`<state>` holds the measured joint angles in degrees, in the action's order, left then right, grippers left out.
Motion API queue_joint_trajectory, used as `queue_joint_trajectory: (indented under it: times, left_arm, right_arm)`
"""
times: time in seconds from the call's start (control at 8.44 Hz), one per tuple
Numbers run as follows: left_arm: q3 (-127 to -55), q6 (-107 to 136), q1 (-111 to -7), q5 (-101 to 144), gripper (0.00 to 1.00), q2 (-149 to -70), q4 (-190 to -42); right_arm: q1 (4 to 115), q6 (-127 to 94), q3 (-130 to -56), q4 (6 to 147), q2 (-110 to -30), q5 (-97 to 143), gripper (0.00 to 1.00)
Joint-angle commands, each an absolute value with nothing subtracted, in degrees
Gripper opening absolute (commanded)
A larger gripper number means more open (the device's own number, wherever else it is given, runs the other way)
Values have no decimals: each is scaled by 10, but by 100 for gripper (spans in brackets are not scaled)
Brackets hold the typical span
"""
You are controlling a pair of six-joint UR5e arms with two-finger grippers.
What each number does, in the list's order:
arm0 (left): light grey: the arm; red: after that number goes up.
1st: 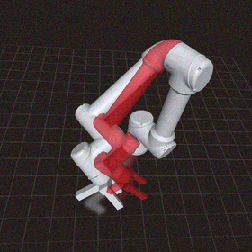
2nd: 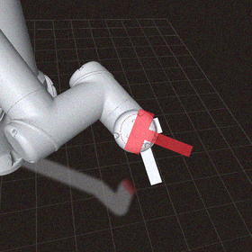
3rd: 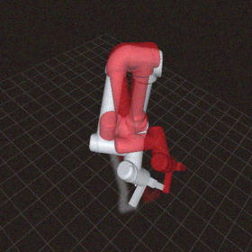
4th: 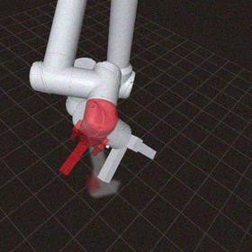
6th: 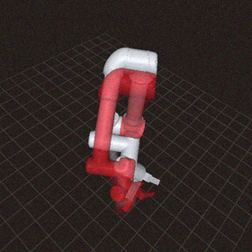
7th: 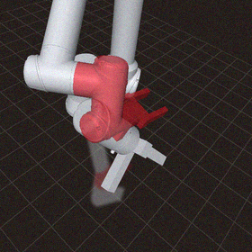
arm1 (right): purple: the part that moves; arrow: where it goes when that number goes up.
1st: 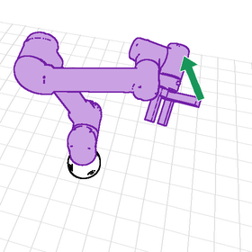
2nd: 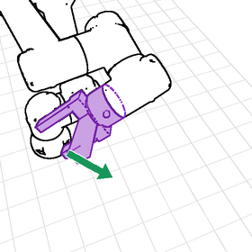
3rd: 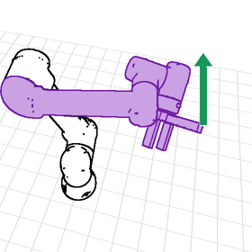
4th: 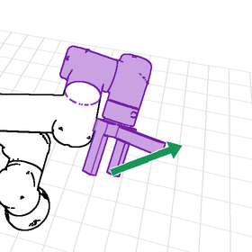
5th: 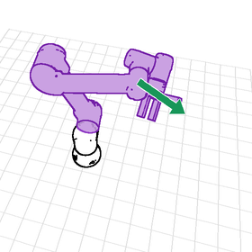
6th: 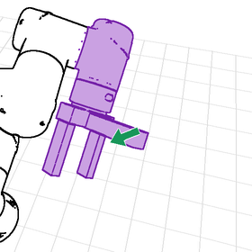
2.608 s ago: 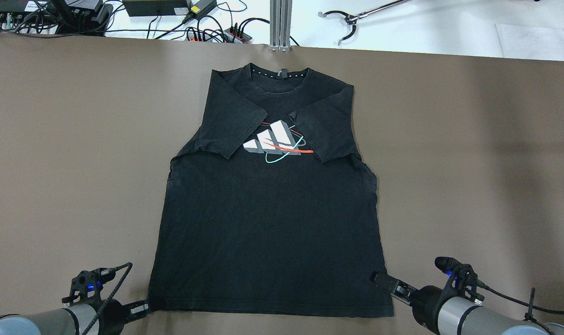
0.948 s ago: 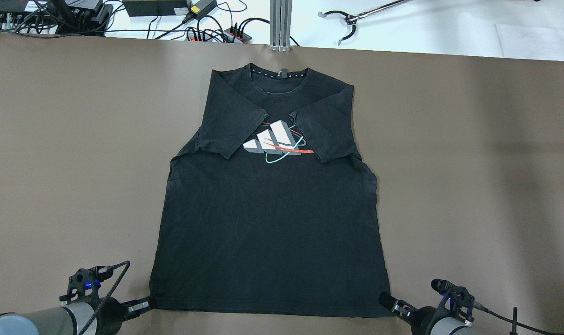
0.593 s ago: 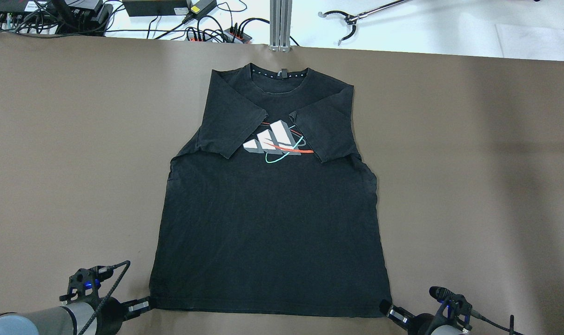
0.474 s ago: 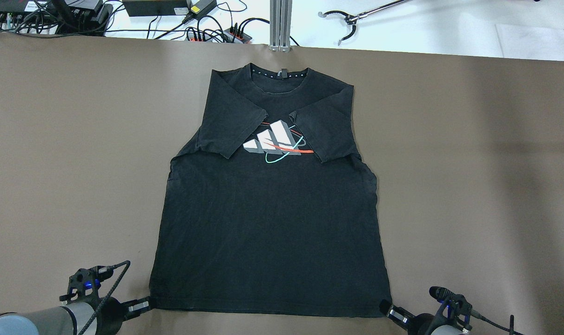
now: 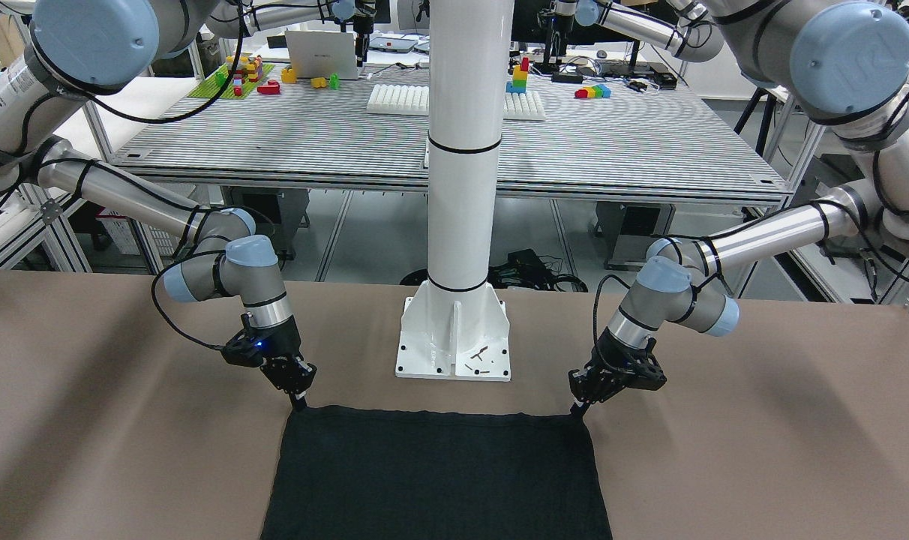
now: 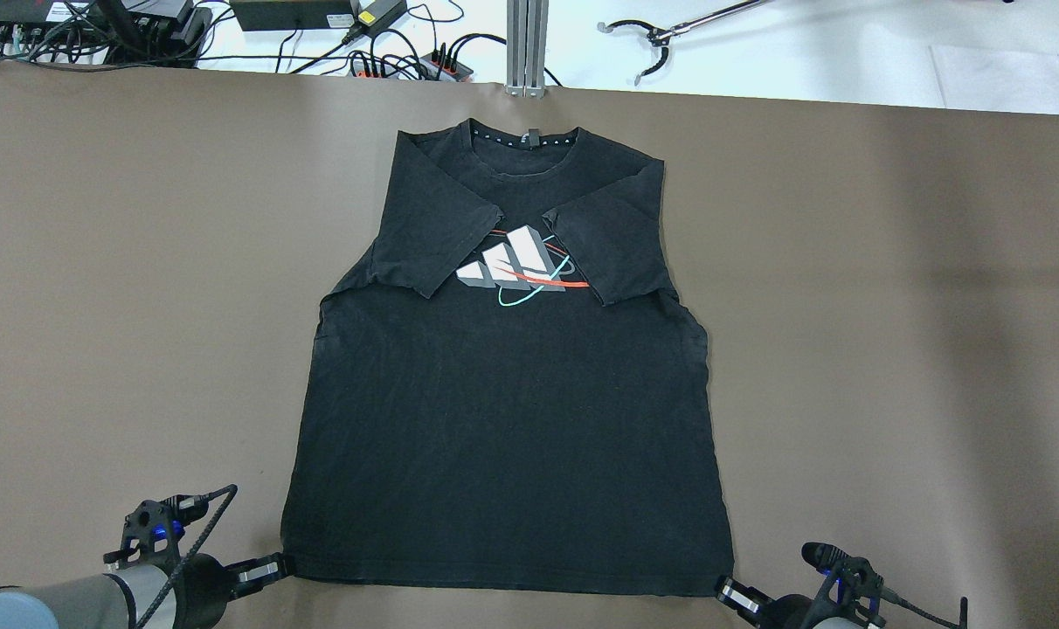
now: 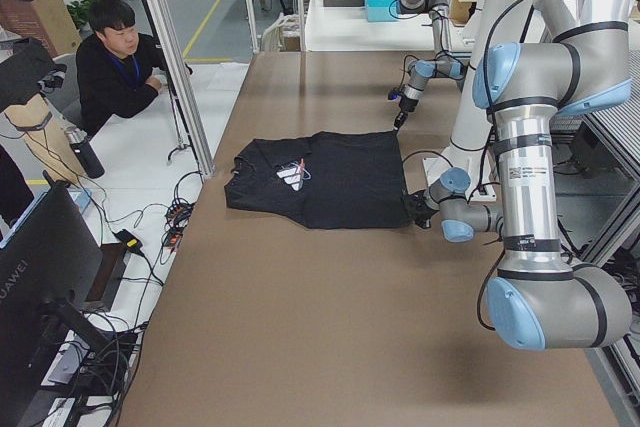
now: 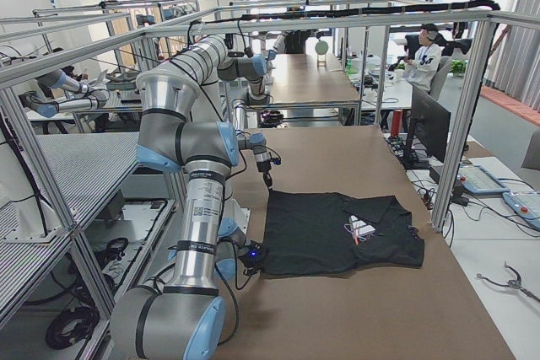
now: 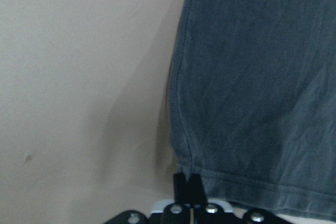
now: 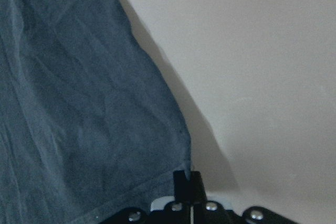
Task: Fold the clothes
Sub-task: 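Grasp the hem corners with both grippers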
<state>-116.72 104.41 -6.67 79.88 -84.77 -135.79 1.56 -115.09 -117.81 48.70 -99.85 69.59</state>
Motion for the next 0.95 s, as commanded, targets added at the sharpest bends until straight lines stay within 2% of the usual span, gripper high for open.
queue_joint_trajectory:
  times: [0.0,0.24,0.36,0.59,0.83]
  left_arm:
    - [-1213,1042,-96,814,0,-845,-1354]
    - [-1297,1020,-179,910,0,-861,-1209]
    - [-1319,989,-218,942,0,-896,-1145]
    - [-1318,935,-316,1024,0,-986,-1037]
    - [-1308,847,-385,1060,0,-1085,-905]
  right_arm:
    - [20,-1109,-1228,495,-1005,703,0]
    - [45,-974,-1270,496,-1000,704,0]
    - [75,-902,-1279,496,-996,712,0]
    - [178,-777,-1277,510,-940,791,0]
    - [277,-733,-1277,644,-854,875,0]
